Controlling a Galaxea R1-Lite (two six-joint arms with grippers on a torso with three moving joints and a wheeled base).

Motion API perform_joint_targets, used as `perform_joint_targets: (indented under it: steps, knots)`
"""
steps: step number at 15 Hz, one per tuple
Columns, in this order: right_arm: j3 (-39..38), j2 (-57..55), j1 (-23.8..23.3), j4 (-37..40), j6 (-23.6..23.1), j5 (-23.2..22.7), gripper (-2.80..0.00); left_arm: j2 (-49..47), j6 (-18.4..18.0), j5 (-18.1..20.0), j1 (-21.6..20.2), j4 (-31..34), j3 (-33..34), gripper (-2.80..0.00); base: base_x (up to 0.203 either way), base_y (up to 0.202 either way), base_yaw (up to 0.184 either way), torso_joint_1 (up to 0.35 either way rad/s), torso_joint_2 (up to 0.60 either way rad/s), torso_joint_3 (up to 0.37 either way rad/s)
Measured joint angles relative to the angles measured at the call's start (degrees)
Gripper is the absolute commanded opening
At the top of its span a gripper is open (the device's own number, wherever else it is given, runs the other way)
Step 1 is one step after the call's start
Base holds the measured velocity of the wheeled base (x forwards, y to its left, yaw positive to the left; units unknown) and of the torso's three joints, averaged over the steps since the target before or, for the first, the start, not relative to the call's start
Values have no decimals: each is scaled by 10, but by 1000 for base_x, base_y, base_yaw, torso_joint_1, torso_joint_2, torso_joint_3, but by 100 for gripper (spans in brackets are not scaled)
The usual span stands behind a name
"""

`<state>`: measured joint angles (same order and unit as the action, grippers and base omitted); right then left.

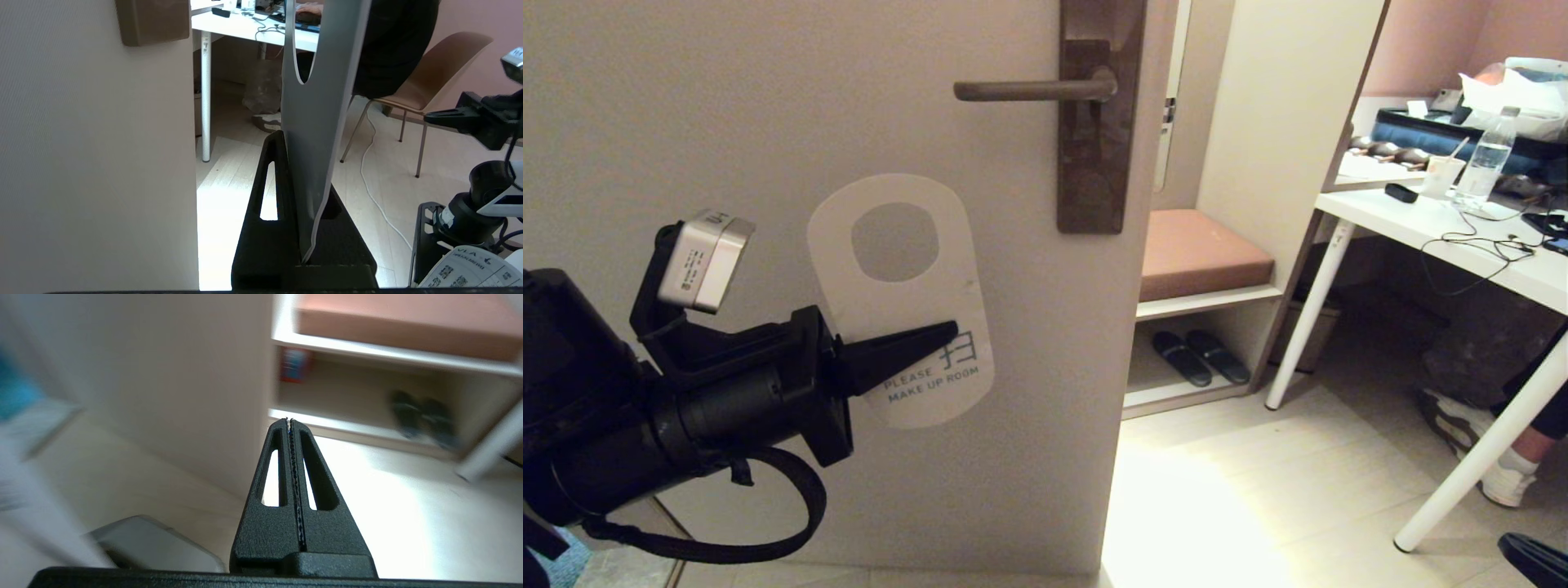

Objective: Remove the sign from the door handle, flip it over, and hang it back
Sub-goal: Hang the sign back with the other side facing out

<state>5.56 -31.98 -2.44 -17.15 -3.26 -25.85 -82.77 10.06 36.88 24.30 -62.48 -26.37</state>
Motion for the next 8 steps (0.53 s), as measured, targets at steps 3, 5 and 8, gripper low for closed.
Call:
perform_joint_targets:
  steps: [3,5,8]
  knots:
    - [-44,31,2,6,5,47,-280,1,0,0,-9,0,1,-280,0,0,0,0,0,0]
    - [-52,60,2,61,9,115,-280,1,0,0,-18,0,0,-280,0,0,0,0,0,0]
    - [-55,107,1,133,12,240,-280,0,0,0,-24,0,-4,-280,0,0,0,0,0,0]
